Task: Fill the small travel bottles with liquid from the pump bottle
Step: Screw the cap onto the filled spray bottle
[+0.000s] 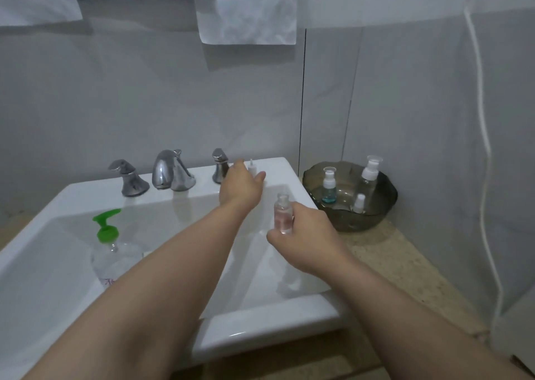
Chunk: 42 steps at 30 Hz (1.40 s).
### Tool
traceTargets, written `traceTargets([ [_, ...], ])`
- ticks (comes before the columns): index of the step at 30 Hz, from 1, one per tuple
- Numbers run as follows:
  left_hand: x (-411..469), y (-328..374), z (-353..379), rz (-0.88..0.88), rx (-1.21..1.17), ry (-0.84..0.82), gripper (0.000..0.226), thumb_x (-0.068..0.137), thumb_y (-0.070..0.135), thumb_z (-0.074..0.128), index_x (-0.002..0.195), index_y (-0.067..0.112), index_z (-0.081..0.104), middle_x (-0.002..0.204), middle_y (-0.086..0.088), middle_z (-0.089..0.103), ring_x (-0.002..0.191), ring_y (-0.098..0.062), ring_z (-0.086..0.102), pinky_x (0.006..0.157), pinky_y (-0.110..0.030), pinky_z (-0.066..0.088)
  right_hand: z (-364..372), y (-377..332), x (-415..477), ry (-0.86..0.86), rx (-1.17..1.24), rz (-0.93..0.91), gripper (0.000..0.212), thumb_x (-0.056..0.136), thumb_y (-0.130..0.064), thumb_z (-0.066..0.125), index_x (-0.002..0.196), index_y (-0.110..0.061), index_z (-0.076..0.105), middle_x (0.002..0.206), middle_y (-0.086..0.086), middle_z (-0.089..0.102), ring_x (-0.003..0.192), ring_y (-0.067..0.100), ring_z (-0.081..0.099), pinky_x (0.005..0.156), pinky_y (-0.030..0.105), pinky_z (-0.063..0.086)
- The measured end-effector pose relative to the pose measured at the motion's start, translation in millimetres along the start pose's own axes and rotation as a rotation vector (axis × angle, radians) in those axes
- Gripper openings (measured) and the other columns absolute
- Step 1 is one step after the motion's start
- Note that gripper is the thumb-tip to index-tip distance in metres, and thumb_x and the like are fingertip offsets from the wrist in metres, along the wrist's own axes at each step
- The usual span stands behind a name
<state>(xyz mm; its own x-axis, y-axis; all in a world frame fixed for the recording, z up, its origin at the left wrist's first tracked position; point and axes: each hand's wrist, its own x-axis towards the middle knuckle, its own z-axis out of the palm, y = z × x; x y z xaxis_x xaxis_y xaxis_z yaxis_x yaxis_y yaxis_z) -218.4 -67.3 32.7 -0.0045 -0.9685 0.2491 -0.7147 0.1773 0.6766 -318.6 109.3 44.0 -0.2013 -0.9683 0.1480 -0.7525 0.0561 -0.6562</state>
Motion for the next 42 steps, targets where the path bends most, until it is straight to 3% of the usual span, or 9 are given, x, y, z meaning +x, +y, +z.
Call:
traceTargets([
  [8,-9,0,0,0.036,0.039,0.062,0.034,0.099,0.039,0.062,0.125,0.017,0.06,0.116,-0.006,0.07,0.111,-0.031,0.064,0.083,-0.037,0.045,4,5,9,0.024,-0.017,0.025,0.019,0.082,-0.042,0.059,0.085,-0.025,0.05,0.076,-0.016,0.05,0.076,0.015,0.054,0.063,0.03,0.043],
  [12,-26,-9,-40,0.073,0.014,-0.14,0.044,0.086,0.034,0.082,0.107,0.016,0.048,0.097,-0.01,0.075,0.077,-0.025,0.075,0.079,-0.042,0.06,7,0,8,0.052,-0.092,0.054,0.026,0.084,-0.046,0.057,0.096,-0.022,0.054,0.083,-0.013,0.053,0.083,0.02,0.056,0.067,0.032,0.045],
  [15,-46,-20,-76,0.116,0.047,-0.269,0.04,0.085,0.026,0.084,0.094,0.018,0.046,0.078,-0.007,0.076,0.067,-0.022,0.076,0.069,-0.039,0.062,17,-9,8,0.041,-0.043,0.069,0.025,0.085,-0.044,0.059,0.096,-0.023,0.053,0.086,-0.009,0.057,0.085,0.022,0.059,0.069,0.034,0.05],
  [18,-59,-38,-97,0.212,0.065,-0.186,0.031,0.088,0.026,0.082,0.1,0.018,0.054,0.076,0.0,0.074,0.069,-0.014,0.071,0.062,-0.028,0.051,30,-24,12,0.015,-0.029,0.066,0.024,0.086,-0.039,0.06,0.1,-0.02,0.056,0.095,-0.001,0.062,0.087,0.025,0.062,0.074,0.036,0.055],
  [22,-60,-59,-112,0.304,-0.047,-0.041,0.021,0.091,0.024,0.08,0.11,0.019,0.072,0.088,0.007,0.068,0.081,-0.015,0.064,0.081,-0.03,0.049,53,-29,12,0.007,-0.051,0.093,0.022,0.089,-0.036,0.059,0.102,-0.02,0.053,0.098,0.0,0.062,0.088,0.026,0.06,0.073,0.036,0.052],
  [26,-61,-55,-119,0.469,-0.099,-0.07,0.02,0.094,0.021,0.076,0.114,0.018,0.078,0.096,0.005,0.065,0.087,-0.016,0.067,0.09,-0.031,0.053,68,-30,15,0.044,-0.096,0.092,0.032,0.09,-0.042,0.062,0.112,-0.021,0.054,0.109,0.001,0.065,0.097,0.028,0.063,0.08,0.039,0.056],
  [30,-65,-50,-116,0.573,-0.084,-0.048,0.021,0.097,0.017,0.072,0.117,0.017,0.078,0.105,0.006,0.065,0.089,-0.008,0.06,0.087,-0.008,0.043,72,-27,19,0.024,-0.187,0.08,0.035,0.09,-0.045,0.062,0.115,-0.023,0.052,0.113,0.0,0.067,0.101,0.029,0.063,0.082,0.041,0.056],
  [34,-67,-51,-114,0.624,-0.025,-0.12,0.022,0.096,0.01,0.071,0.116,0.017,0.078,0.112,0.002,0.069,0.093,-0.01,0.062,0.092,-0.02,0.047,76,-27,18,-0.004,-0.233,0.069,0.028,0.09,-0.045,0.061,0.102,-0.026,0.045,0.108,-0.001,0.066,0.096,0.028,0.063,0.08,0.042,0.056],
  [42,-69,-49,-122,0.583,-0.07,-0.117,0.015,0.097,0.01,0.069,0.108,0.02,0.073,0.096,0.012,0.064,0.083,0.002,0.059,0.082,-0.02,0.047,75,-28,19,0.001,-0.226,0.081,0.027,0.09,-0.045,0.062,0.099,-0.026,0.044,0.104,0.001,0.064,0.093,0.029,0.062,0.079,0.041,0.055],
])
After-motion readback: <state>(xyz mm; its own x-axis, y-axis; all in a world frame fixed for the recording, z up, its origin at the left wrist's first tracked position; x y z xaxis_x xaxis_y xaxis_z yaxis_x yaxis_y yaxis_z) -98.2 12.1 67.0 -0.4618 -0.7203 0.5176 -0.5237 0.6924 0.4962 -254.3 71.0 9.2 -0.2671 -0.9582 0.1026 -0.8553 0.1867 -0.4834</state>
